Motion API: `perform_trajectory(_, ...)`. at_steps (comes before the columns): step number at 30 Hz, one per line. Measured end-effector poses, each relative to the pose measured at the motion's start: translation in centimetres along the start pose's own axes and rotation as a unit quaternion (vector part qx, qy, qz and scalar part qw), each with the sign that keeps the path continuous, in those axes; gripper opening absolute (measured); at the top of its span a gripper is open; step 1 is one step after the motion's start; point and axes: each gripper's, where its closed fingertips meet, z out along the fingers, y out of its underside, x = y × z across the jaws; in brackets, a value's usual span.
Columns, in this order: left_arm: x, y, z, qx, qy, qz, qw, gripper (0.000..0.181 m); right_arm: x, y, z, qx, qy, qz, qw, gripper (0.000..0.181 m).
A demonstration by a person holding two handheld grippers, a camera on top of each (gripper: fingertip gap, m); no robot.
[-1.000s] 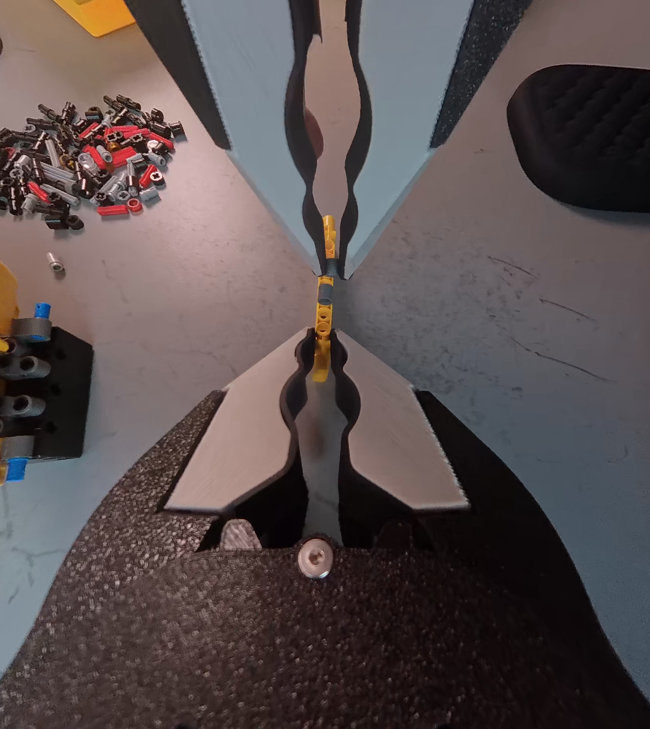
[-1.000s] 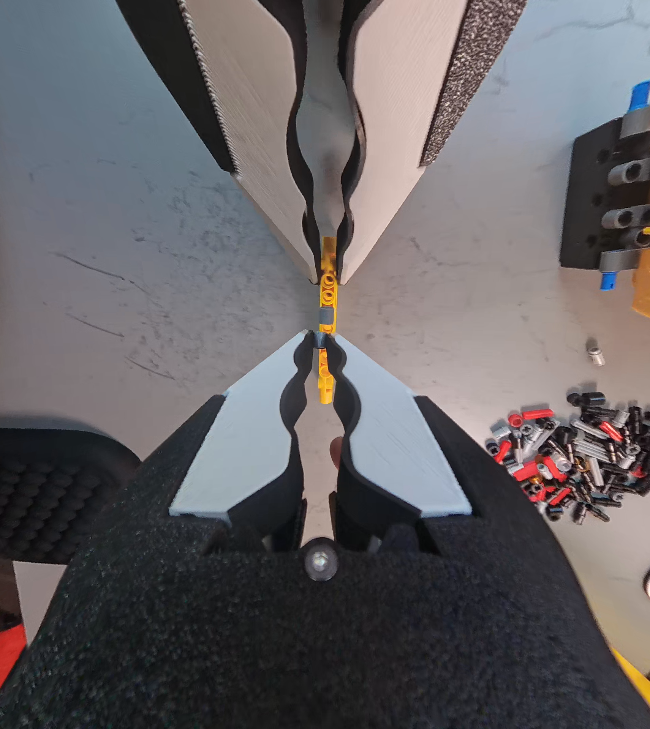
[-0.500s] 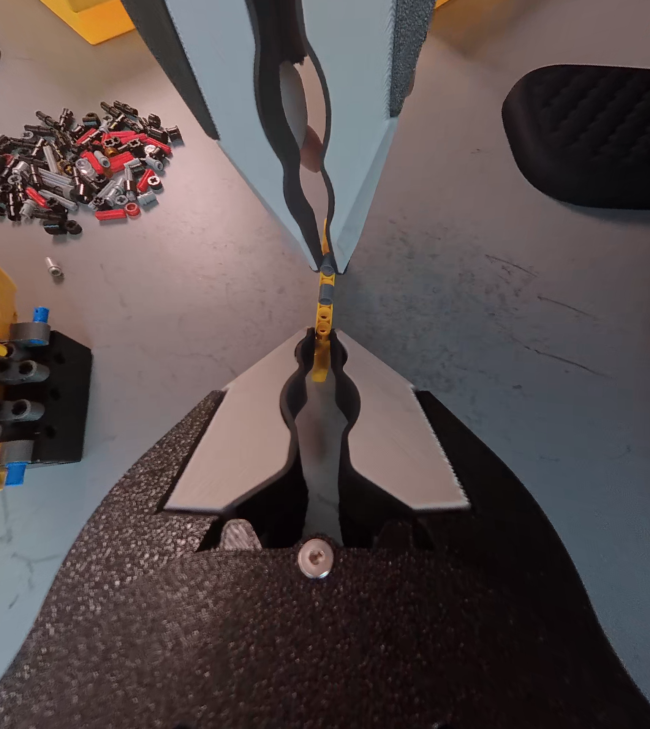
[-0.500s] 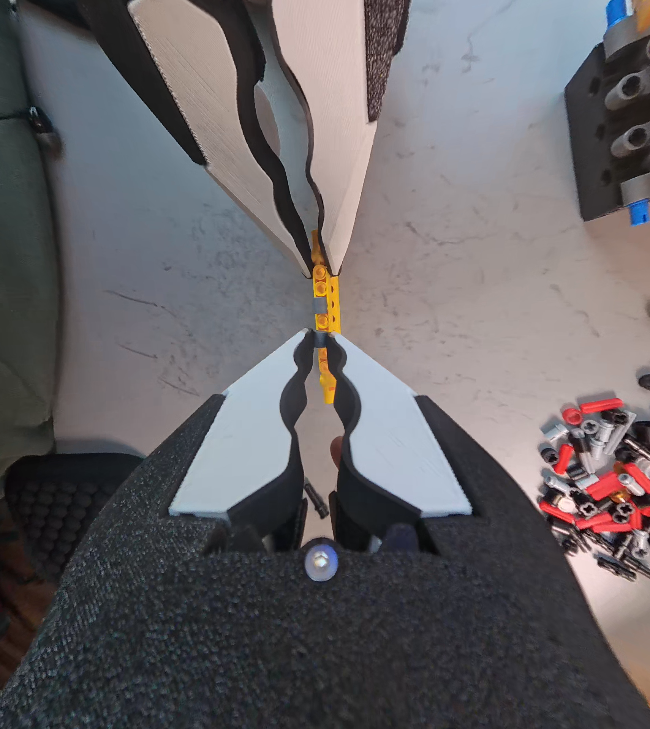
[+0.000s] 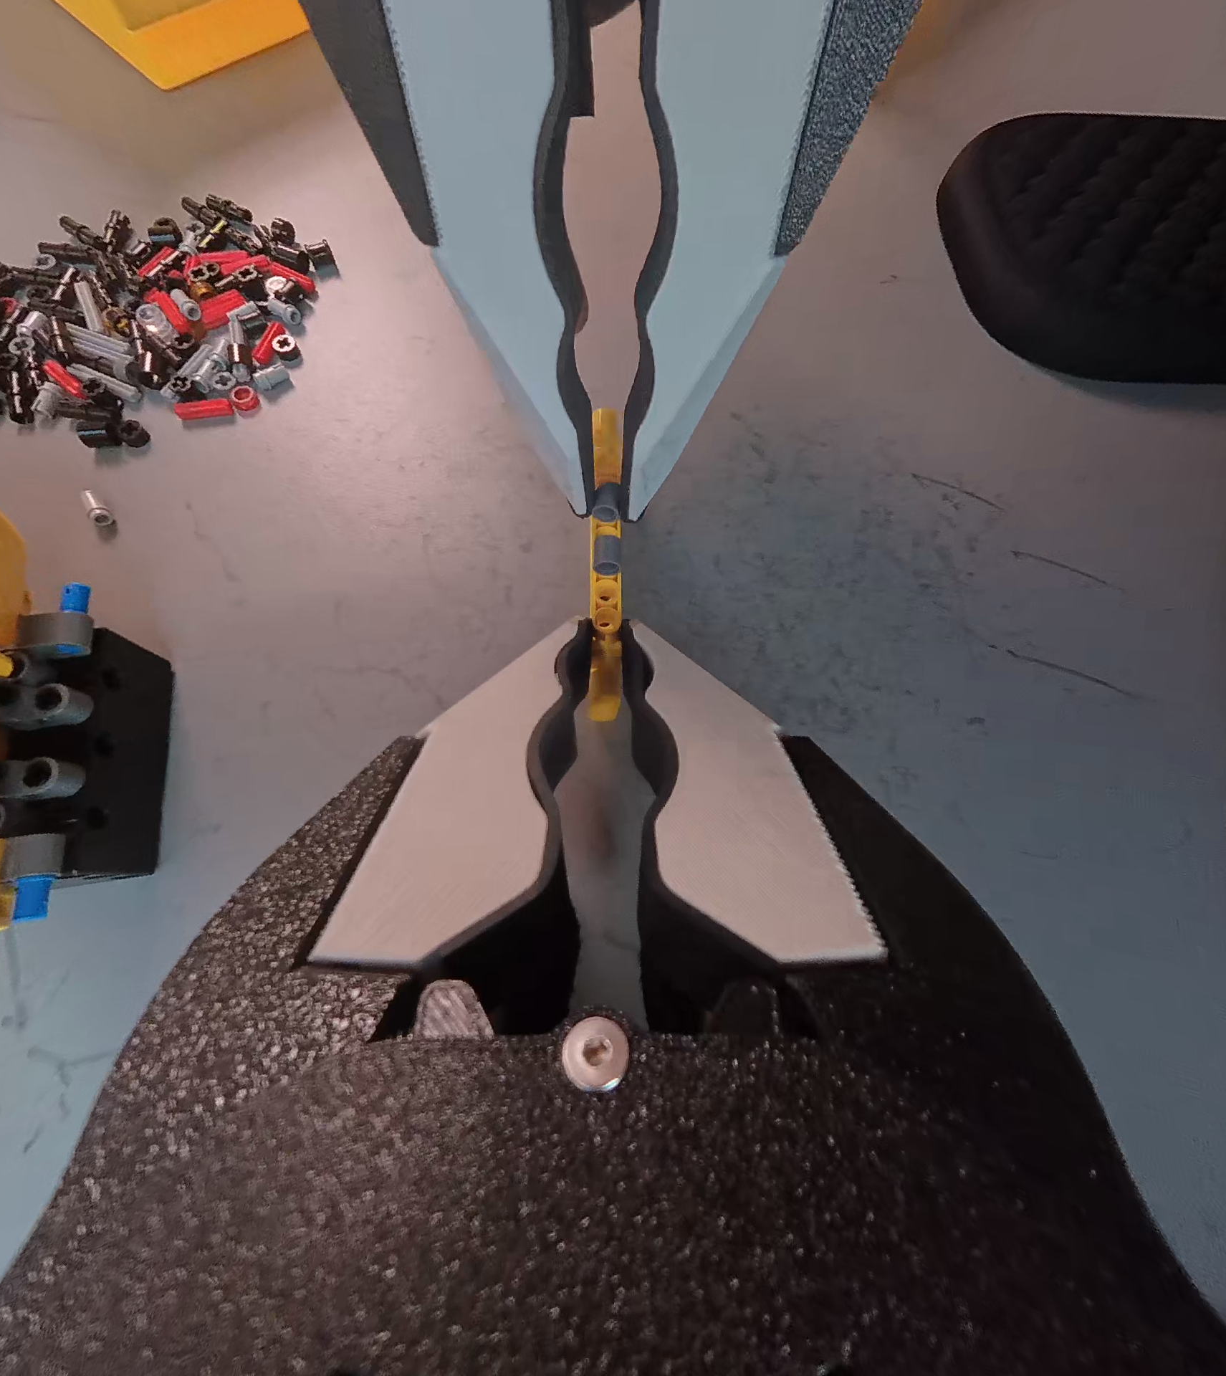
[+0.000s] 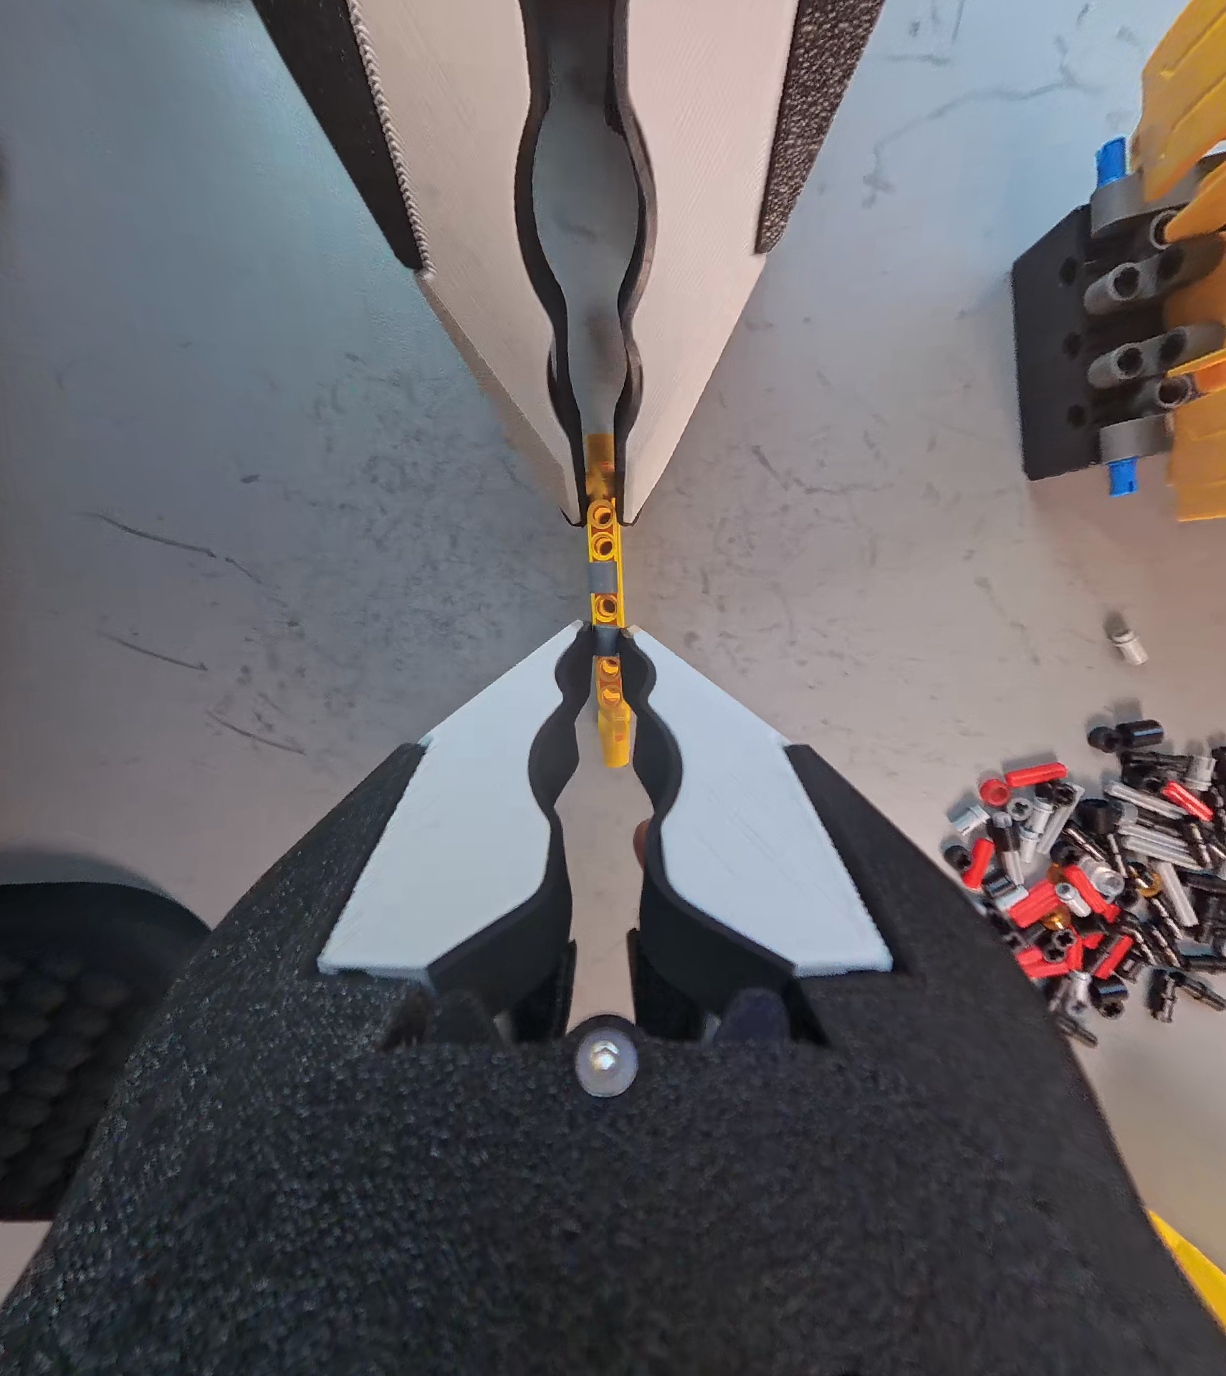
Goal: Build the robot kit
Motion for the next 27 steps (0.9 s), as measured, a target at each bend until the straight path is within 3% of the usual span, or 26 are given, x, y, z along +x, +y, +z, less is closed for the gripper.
perform_trajectory(5, 0.27, 0.06, -0.05, 0.0, 0.006, 0.008, 1.0, 0.007, -0.41, -0.18, -0.42, 0.006, 0.039, -0.021, 0.999, 0.016)
perform_trajectory(11, 0.32, 0.07, -0.03, 0.0, 0.003, 0.016, 1.0, 0.007, -0.41, -0.31, -0.19, 0.003, 0.053, -0.026, 0.998, 0.007)
perform_trajectory(19, 0.25, 0.11, -0.08, -0.001, 0.006, 0.014, 1.0, 0.007, -0.21, 0.0, -0.21, -0.034, 0.037, -0.057, 0.997, 0.014)
perform_trajectory(27, 0.27, 0.12, -0.09, -0.001, 0.012, 0.011, 1.0, 0.007, -0.43, -0.11, -0.27, -0.014, 0.016, -0.057, 0.998, 0.006)
